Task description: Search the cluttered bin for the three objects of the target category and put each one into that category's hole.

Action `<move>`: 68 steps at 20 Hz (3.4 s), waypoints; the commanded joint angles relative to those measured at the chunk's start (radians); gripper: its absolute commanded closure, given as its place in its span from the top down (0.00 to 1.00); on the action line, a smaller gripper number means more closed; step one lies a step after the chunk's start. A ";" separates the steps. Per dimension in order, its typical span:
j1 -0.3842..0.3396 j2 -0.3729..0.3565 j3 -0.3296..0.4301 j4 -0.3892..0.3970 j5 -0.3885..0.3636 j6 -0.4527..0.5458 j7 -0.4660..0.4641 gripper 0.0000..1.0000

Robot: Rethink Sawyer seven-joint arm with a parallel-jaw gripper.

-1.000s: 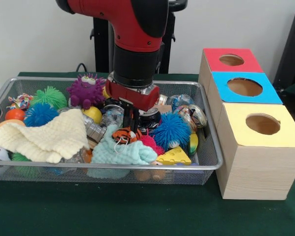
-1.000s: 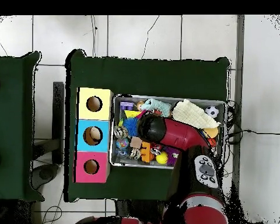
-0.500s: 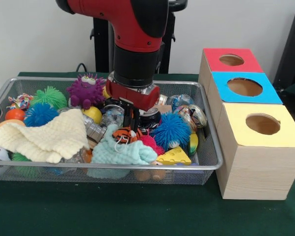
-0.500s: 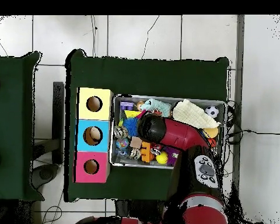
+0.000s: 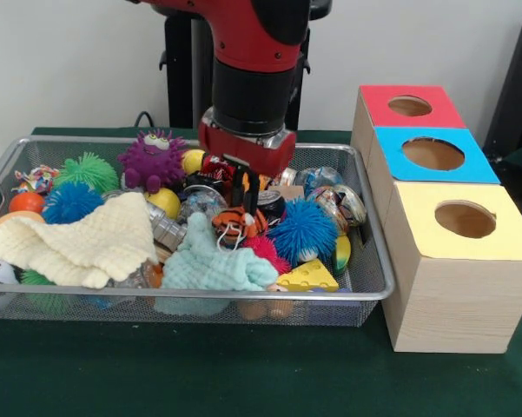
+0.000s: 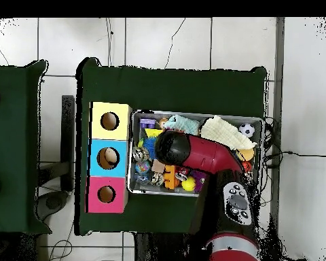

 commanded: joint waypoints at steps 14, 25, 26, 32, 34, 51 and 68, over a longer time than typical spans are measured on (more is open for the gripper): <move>0.039 -0.117 0.053 0.009 0.006 0.216 0.073 0.00; 0.086 -0.193 0.027 0.080 0.028 0.257 0.133 0.00; 0.095 -0.202 0.022 0.087 0.031 0.263 0.142 0.00; 0.163 -0.259 -0.016 0.129 0.053 0.302 0.206 0.00; 0.190 -0.272 -0.033 0.141 0.061 0.298 0.227 0.00; 0.368 -0.321 -0.136 0.215 0.157 0.239 0.308 0.00; 0.416 -0.324 -0.109 0.416 0.253 -0.033 0.288 0.00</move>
